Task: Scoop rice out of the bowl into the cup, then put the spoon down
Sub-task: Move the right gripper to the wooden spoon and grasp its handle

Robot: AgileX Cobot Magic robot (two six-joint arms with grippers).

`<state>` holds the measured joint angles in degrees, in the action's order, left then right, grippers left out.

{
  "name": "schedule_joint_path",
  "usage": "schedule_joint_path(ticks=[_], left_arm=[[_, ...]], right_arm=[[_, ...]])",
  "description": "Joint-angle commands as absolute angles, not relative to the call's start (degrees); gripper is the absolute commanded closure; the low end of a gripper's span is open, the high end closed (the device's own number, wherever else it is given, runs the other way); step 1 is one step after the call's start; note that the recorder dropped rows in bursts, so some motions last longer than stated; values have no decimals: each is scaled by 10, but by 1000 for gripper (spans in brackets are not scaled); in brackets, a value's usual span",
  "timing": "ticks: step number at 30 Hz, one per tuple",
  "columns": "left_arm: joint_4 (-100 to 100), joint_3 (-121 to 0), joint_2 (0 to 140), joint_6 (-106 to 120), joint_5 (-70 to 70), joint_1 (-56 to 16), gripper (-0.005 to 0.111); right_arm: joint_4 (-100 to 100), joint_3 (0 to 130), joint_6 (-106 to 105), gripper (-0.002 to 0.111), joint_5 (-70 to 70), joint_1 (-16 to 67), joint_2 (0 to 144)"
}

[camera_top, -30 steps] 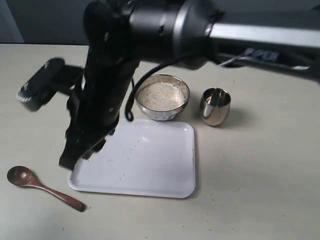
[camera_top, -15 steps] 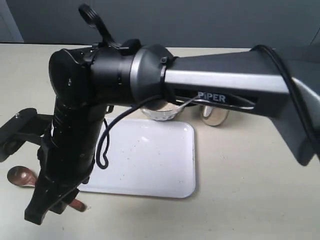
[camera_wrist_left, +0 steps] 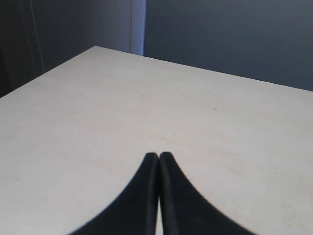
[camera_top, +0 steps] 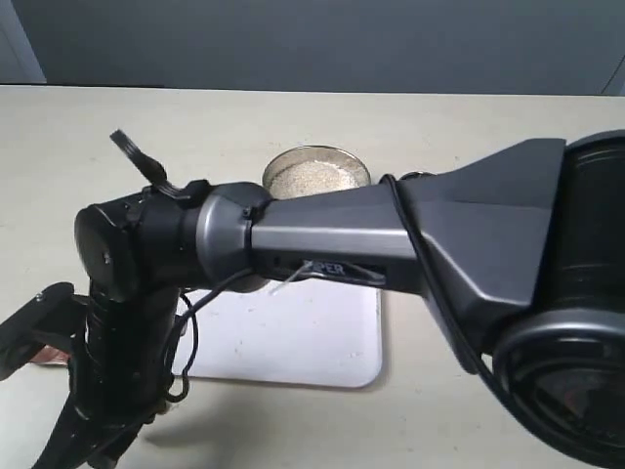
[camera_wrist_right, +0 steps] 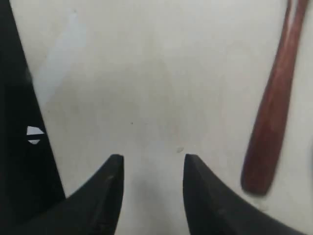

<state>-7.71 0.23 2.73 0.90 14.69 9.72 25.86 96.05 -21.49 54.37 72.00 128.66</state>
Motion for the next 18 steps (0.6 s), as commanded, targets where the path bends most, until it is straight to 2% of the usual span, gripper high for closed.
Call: schedule_joint_path(ticks=[1, 18], left_arm=[[-77, 0, 27, 5, 141, 95, 106], [-77, 0, 27, 5, 142, 95, 106]], right_arm=[[203, 964, -171, 69, 524, 720, 1288], [129, 964, -129, 69, 487, 720, 1309]])
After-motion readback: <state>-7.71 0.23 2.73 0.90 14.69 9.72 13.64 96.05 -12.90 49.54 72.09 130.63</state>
